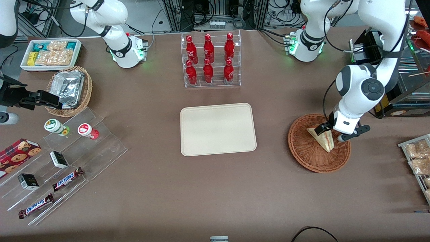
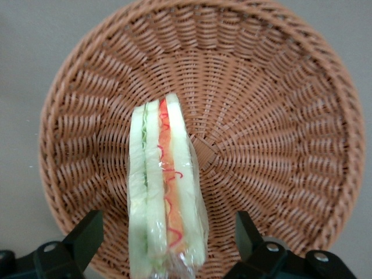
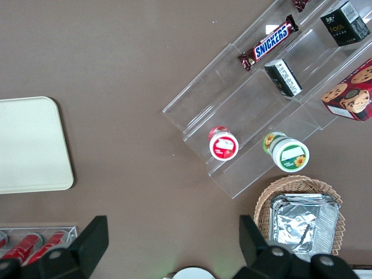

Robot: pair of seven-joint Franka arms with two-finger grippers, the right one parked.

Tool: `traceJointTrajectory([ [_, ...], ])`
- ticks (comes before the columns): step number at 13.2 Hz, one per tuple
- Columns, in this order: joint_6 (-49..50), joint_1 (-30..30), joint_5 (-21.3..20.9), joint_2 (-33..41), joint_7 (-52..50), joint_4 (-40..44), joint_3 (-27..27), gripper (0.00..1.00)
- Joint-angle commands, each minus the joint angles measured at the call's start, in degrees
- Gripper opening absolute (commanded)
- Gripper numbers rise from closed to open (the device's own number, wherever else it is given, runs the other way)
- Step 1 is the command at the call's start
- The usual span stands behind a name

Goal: Place sandwich from basket to tray
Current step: 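Close the left gripper on the wrapped sandwich and lift it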

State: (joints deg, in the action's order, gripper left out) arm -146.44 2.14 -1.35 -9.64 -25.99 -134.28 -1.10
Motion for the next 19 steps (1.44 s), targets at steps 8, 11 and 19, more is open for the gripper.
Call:
traceJointTrajectory([
  [8,-3.0,0.1,-0.8,-2.8,-0.7,-0.2,0.0,0.01],
  [11,1.1,0.1,-0.8,1.1,-0.7,0.6,0.0,0.00],
  [19,37.3,0.8,-0.6,3.4,-4.8,28.2,-11.2,0.00],
])
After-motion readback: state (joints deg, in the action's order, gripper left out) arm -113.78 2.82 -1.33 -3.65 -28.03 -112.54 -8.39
